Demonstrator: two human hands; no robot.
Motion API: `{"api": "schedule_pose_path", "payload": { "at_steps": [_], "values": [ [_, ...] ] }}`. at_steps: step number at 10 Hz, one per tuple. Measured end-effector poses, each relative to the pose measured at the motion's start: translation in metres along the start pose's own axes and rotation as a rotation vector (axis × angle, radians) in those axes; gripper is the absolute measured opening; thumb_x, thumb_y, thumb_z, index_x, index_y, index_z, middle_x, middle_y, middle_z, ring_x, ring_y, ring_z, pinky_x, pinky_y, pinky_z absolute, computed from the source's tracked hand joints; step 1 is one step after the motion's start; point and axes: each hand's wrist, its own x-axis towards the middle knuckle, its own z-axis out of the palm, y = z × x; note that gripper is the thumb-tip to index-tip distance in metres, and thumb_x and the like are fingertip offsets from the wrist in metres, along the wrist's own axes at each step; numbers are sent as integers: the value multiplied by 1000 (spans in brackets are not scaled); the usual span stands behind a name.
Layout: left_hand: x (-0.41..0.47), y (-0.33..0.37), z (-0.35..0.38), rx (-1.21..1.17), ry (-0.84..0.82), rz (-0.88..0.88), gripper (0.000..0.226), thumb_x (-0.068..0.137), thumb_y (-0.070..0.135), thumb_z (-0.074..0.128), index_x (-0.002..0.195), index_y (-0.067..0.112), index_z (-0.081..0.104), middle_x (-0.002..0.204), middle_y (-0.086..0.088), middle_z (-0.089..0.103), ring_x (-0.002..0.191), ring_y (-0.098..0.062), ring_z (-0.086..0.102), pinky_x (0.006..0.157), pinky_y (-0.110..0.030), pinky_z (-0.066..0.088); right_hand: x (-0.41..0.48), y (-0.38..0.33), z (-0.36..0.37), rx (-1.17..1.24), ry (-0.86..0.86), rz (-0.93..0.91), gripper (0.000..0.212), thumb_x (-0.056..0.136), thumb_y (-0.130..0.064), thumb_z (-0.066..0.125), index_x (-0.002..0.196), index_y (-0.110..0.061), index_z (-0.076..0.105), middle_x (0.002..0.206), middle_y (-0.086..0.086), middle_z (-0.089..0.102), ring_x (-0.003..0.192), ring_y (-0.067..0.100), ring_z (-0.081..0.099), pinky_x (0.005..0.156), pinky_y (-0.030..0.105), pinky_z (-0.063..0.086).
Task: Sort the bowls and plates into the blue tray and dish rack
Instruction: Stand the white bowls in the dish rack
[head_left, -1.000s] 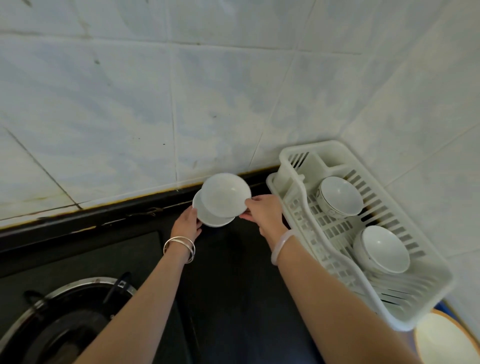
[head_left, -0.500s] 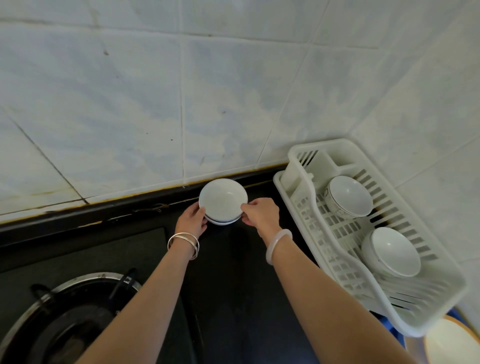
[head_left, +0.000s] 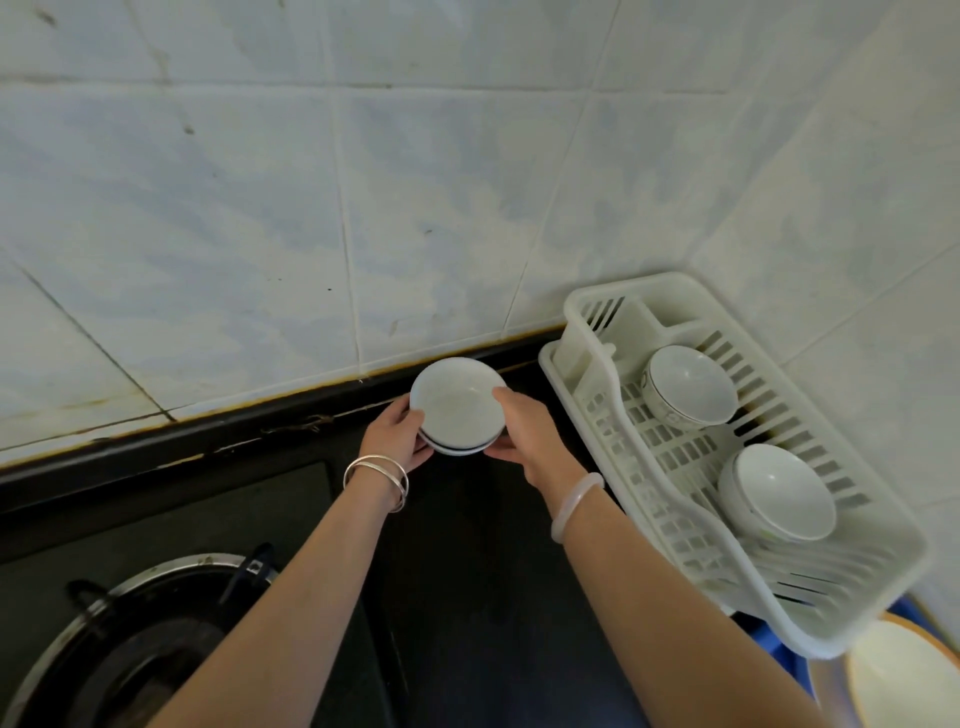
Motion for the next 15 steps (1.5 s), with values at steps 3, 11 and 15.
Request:
{"api": "schedule_pose_path", "payload": {
  "at_steps": [3,11,15],
  "values": [
    [-55,32,98,178,-294,97,39,92,8,46,129,20,50,110,-4,55,100,-22,56,69,-29,51,-55,-35,-105,107,261,-137,18,94,-35,45,106,-23,50,88,-2,57,79,19,63,60,33,57],
    [-35,-14,270,1216,-657,11,45,89,-9,41,133,-2,43,112,-16,51,88,-24,53,86,-32,46,-41,49,-235,464,387,142,29,95,-30,51,113,-9,44,89,14,58,78,27,62,63,37,56],
    [-12,-24,283,1378,-655,-45,39,90,-5,41,129,-3,45,100,-16,50,93,-27,48,73,-35,48,-38,64,-229,432,365,216,31,94,-30,51,113,-5,48,91,14,63,93,32,67,66,35,58]
  ]
}}
